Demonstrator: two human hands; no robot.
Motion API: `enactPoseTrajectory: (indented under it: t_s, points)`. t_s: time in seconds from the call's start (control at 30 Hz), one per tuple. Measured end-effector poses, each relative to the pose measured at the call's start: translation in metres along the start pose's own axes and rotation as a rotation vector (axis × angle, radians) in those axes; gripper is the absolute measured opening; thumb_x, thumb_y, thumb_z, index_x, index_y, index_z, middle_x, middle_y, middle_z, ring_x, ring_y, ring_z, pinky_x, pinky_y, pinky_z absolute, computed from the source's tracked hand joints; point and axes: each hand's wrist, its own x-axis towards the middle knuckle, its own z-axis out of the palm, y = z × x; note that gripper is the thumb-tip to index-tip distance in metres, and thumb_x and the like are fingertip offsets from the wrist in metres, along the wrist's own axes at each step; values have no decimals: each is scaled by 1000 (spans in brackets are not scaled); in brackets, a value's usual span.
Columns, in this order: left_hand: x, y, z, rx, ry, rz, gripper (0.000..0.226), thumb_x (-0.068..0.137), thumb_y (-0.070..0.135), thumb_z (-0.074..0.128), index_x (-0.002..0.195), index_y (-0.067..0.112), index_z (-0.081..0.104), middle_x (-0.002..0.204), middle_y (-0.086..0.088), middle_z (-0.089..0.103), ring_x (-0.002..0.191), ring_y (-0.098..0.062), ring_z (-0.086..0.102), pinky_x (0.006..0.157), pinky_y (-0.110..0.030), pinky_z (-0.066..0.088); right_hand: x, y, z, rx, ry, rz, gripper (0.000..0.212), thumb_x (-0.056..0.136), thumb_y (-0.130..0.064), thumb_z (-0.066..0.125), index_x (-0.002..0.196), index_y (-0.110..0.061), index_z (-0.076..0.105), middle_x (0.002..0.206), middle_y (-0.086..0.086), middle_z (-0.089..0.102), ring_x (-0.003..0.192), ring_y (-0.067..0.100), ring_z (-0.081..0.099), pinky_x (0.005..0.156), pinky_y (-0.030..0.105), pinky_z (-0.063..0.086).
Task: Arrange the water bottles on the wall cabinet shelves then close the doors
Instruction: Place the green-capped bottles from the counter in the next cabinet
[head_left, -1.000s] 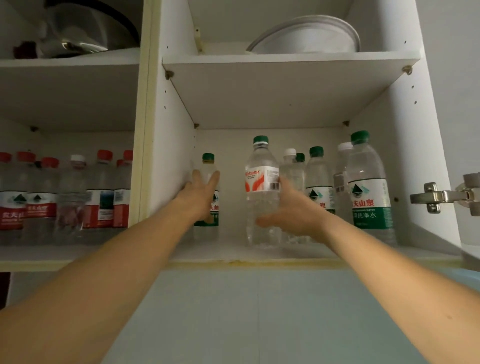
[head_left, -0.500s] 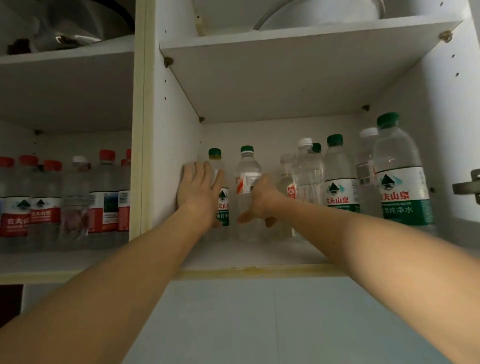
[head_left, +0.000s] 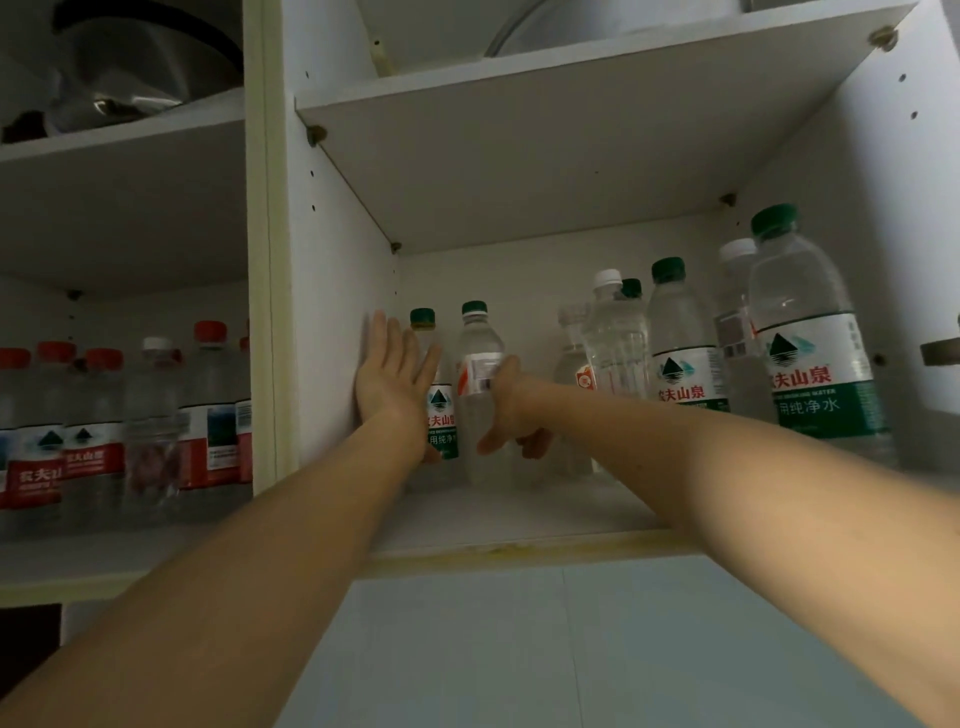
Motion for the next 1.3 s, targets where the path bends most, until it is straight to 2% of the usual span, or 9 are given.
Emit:
enactPoseTrajectory:
  t_s: [0.17, 0.3, 0.37, 0.53, 0.73, 0.8, 0.9, 1.1, 1.3]
  points:
    - [5, 8, 4, 74, -30, -33, 132, 72, 97, 30, 156, 9, -21, 166, -22, -14, 149, -50, -14, 110, -71, -19, 18, -2, 8, -126, 32, -21, 121, 77, -30, 87, 154, -17, -5, 107, 25, 57, 82, 36, 68, 62, 45, 61]
    - [11, 16, 9, 131, -45, -44, 127, 75, 96, 25, 156, 9, -21, 166, -23, -12, 149, -51, -15, 110, -70, -20, 34, 11, 17, -176, 99, -92, 117, 76, -38, 87, 154, -14, 4, 126, 19, 51, 75, 25, 56, 46, 34, 51]
    - [15, 18, 11, 154, -46, -43, 128, 75, 96, 22, 156, 9, -21, 166, -23, -11, 149, -51, -14, 112, -70, -18, 41, 19, 21, -193, 122, -127, 117, 74, -45, 87, 155, -14, 8, 135, 14, 51, 77, 20, 54, 49, 29, 44]
    - [18, 20, 14, 167, -22, -30, 131, 72, 98, 18, 156, 6, -21, 165, -26, -10, 150, -50, -13, 114, -68, -17, 52, 26, 28, -222, 157, -142, 119, 70, -55, 85, 155, -14, 13, 141, 11, 51, 119, 30, 58, 79, 34, 43]
    - [12, 18, 10, 102, 17, -4, 130, 75, 96, 27, 156, 5, -18, 165, -27, -5, 151, -50, -8, 116, -66, -14, 50, 24, 29, -239, 175, -115, 114, 76, -52, 83, 156, -12, 12, 142, 13, 50, 120, 32, 57, 83, 37, 48]
    - [7, 15, 7, 57, 31, 18, 126, 79, 91, 33, 157, 6, -15, 166, -26, -2, 151, -48, -5, 116, -66, -13, 42, 19, 26, -212, 156, -96, 106, 81, -48, 80, 155, -14, 12, 138, 14, 51, 106, 31, 61, 67, 36, 54]
    - [-3, 8, 2, -92, 85, 14, 105, 90, 70, 48, 161, 9, 1, 165, -23, 12, 152, -45, 8, 119, -64, -7, 23, 11, 17, -193, 149, -99, 86, 88, -40, 76, 151, -16, 22, 111, 9, 51, 77, 24, 60, 43, 31, 51]
    - [-30, -8, -9, -592, 264, 41, 47, 87, 30, 64, 129, 11, 55, 127, -13, 60, 118, -30, 52, 108, -44, 33, -41, 12, -15, -447, 483, -301, 28, 95, -25, 60, 120, -13, 57, 108, 7, 64, 88, 24, 61, 76, 39, 55]
    - [-31, -2, -16, -1160, 315, 13, 44, 96, 34, 59, 130, 8, 54, 129, -16, 57, 117, -33, 51, 87, -39, 44, -99, 47, -38, -614, 768, -396, 22, 95, -18, 56, 116, -10, 60, 120, 8, 57, 106, 27, 54, 78, 41, 55]
